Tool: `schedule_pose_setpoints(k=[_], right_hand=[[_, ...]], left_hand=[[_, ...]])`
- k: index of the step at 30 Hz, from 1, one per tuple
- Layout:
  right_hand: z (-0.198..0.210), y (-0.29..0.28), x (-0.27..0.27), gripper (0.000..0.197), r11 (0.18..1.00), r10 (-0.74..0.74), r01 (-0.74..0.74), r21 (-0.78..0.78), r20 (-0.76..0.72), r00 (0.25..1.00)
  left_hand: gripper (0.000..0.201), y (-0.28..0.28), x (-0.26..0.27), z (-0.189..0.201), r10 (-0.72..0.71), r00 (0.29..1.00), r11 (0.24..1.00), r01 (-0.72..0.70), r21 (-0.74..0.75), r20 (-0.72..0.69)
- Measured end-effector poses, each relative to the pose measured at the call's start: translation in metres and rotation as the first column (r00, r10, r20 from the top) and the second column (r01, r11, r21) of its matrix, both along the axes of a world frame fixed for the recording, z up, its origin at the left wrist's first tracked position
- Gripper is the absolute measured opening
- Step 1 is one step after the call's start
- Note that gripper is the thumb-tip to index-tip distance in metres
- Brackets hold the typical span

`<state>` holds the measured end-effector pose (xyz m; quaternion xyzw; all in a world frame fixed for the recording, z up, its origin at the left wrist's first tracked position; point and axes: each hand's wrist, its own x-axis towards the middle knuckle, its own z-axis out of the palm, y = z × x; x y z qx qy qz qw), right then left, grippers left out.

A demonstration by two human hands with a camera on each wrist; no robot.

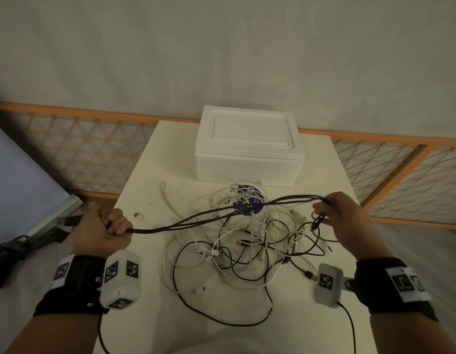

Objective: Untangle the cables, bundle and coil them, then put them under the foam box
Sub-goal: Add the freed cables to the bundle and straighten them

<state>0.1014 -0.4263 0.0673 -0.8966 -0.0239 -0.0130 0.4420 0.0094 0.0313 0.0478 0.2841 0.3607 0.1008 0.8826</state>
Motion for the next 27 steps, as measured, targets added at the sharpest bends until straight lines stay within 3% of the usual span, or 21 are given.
schedule_pose_setpoints(k=[2, 6, 9, 11, 14, 16, 17, 18, 20, 21, 22, 23, 24, 26, 27], right_hand=[[0.016, 0.0, 0.0, 0.008, 0.993, -0.061, 0.056, 0.108, 0.04, 0.997], [0.036, -0.017, -0.003, 0.005, 0.967, -0.001, 0.071, -0.246, 0.274, 0.962], [0.038, -0.029, -0.006, 0.014, 0.944, 0.097, 0.054, -0.326, 0.43, 0.898], [0.033, -0.036, -0.011, 0.015, 0.939, 0.083, 0.07, -0.337, 0.42, 0.904], [0.017, -0.051, -0.016, 0.017, 0.898, 0.048, 0.058, -0.437, 0.226, 0.973], [0.008, -0.058, -0.022, 0.014, 0.82, 0.056, -0.111, -0.561, -0.114, 0.992], [0.0, -0.059, -0.026, 0.014, 0.764, 0.039, -0.242, -0.598, -0.332, 0.943], [-0.013, -0.06, -0.03, 0.018, 0.685, 0.023, -0.399, -0.61, -0.53, 0.848], [-0.036, -0.06, -0.04, 0.038, 0.478, 0.039, -0.669, -0.569, -0.747, 0.663], [-0.041, -0.056, -0.043, 0.04, 0.457, 0.062, -0.694, -0.556, -0.759, 0.648], [-0.045, -0.051, -0.043, 0.012, 0.496, 0.126, -0.719, -0.488, -0.778, 0.615], [-0.046, -0.04, -0.042, 0.009, 0.567, 0.218, -0.696, -0.44, -0.735, 0.642], [-0.043, -0.025, -0.041, 0.026, 0.594, 0.312, -0.688, -0.417, -0.67, 0.674], [-0.037, 0.013, -0.042, 0.022, 0.612, 0.407, -0.679, -0.406, -0.574, 0.71], [-0.035, 0.036, -0.044, 0.023, 0.582, 0.408, -0.687, -0.434, -0.575, 0.709]], left_hand=[[0.069, -0.007, 0.004, -0.003, -0.025, 0.999, 1.0, 0.025, 0.008, 0.02], [0.068, -0.011, 0.01, -0.002, -0.029, 0.999, 1.0, 0.029, 0.002, 0.022], [0.066, -0.015, 0.013, 0.001, -0.039, 0.999, 0.999, 0.039, 0.024, -0.002], [0.063, -0.022, 0.013, 0.001, -0.056, 0.998, 0.997, 0.058, 0.043, -0.034], [0.055, -0.035, 0.007, -0.006, -0.141, 0.984, 0.989, 0.146, 0.039, -0.114], [0.047, -0.045, -0.002, -0.017, -0.225, 0.959, 0.973, 0.231, 0.017, -0.174], [0.044, -0.05, -0.008, -0.023, -0.264, 0.944, 0.963, 0.27, 0.003, -0.198], [0.041, -0.055, -0.015, -0.031, -0.297, 0.93, 0.953, 0.302, -0.012, -0.217], [0.036, -0.063, -0.029, -0.043, -0.349, 0.908, 0.937, 0.346, -0.054, -0.233], [0.036, -0.066, -0.036, -0.048, -0.37, 0.899, 0.929, 0.362, -0.079, -0.234], [0.037, -0.068, -0.042, -0.052, -0.387, 0.892, 0.922, 0.373, -0.101, -0.234], [0.038, -0.069, -0.047, -0.055, -0.4, 0.887, 0.917, 0.383, -0.116, -0.233], [0.038, -0.07, -0.051, -0.057, -0.408, 0.883, 0.913, 0.389, -0.124, -0.232], [0.038, -0.072, -0.057, -0.059, -0.414, 0.88, 0.91, 0.399, -0.112, -0.231], [0.037, -0.074, -0.059, -0.058, -0.416, 0.879, 0.909, 0.405, -0.092, -0.235]])
